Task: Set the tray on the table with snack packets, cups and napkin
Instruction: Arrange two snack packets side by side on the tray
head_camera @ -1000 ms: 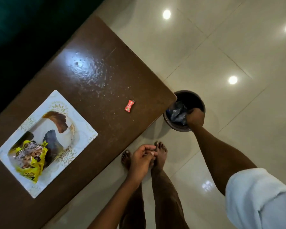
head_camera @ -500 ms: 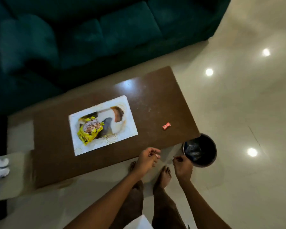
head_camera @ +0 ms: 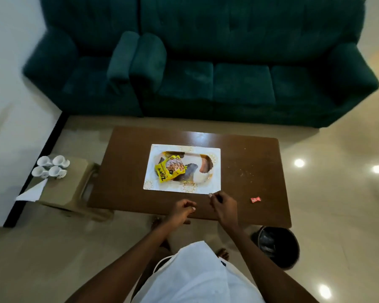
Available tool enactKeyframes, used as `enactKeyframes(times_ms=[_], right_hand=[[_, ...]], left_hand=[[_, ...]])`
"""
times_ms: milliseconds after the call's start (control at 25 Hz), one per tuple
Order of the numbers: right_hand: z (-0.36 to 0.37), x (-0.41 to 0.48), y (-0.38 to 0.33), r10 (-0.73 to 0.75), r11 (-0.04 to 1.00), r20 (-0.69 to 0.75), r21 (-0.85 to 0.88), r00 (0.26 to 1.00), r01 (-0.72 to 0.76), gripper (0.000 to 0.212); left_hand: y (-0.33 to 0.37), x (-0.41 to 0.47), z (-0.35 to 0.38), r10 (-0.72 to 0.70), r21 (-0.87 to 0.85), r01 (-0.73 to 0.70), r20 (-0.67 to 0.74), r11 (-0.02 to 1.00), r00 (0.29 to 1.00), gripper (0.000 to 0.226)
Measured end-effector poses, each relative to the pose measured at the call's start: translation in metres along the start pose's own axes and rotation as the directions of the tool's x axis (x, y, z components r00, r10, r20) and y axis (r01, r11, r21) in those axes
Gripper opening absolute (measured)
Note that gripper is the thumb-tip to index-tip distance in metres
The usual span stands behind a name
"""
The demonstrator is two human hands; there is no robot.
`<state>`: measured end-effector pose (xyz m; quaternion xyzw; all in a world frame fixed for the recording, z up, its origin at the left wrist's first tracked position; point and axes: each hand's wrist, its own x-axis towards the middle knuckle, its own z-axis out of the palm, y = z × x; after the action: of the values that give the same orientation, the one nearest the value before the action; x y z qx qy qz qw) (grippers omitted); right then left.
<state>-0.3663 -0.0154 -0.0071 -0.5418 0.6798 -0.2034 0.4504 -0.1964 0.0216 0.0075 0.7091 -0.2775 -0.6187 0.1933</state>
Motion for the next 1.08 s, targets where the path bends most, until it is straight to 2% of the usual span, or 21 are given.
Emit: enactKeyframes(times_ms=[160,240,360,440,520,640,680,1080], right_hand=[[0.062,0.009,-0.049,0.01,1.0,0.035,-0.029,0.999,-0.009,0.028],[0.089,0.022,-0.069,0.026,0.999,0.027,-0.039,0.999,-0.025,0.029],[0.121,0.042,-0.093,0.04,0.993,0.035,-0.114,0.999,-0.036,0.029],[0.134,0.061,-0.104,0.047,0.988,0.044,-0.15,0.998,-0.04,0.027],[0.144,0.083,-0.114,0.027,0.98,0.041,-0.196,0.999,-0.018,0.025],[0.156,0.125,-0.117,-0.002,0.956,0.026,-0.294,1.0,0.009,0.024],[0.16,0.141,-0.116,-0.011,0.947,0.028,-0.322,1.0,0.02,0.024],[0.207,0.27,-0.058,0.032,0.896,0.106,-0.444,0.994,0.018,0.034]], left_hand=[[-0.004,0.026,-0.073,0.013,-0.073,-0.016,-0.052,0.997,0.999,0.026],[0.0,0.044,-0.104,0.03,-0.096,-0.034,-0.038,0.995,0.999,0.022],[0.004,0.068,-0.133,-0.023,-0.079,0.025,0.021,0.997,1.0,0.017],[0.009,0.083,-0.148,-0.034,0.009,0.034,0.035,0.999,0.999,0.017],[0.014,0.102,-0.166,0.007,0.147,-0.008,0.008,0.989,1.0,0.027],[0.017,0.138,-0.193,0.079,0.409,-0.057,-0.036,0.911,0.996,0.037],[0.016,0.153,-0.2,0.078,0.444,-0.05,-0.045,0.895,0.996,0.038],[0.027,0.302,-0.199,0.011,0.499,0.026,-0.073,0.866,0.997,0.043]])
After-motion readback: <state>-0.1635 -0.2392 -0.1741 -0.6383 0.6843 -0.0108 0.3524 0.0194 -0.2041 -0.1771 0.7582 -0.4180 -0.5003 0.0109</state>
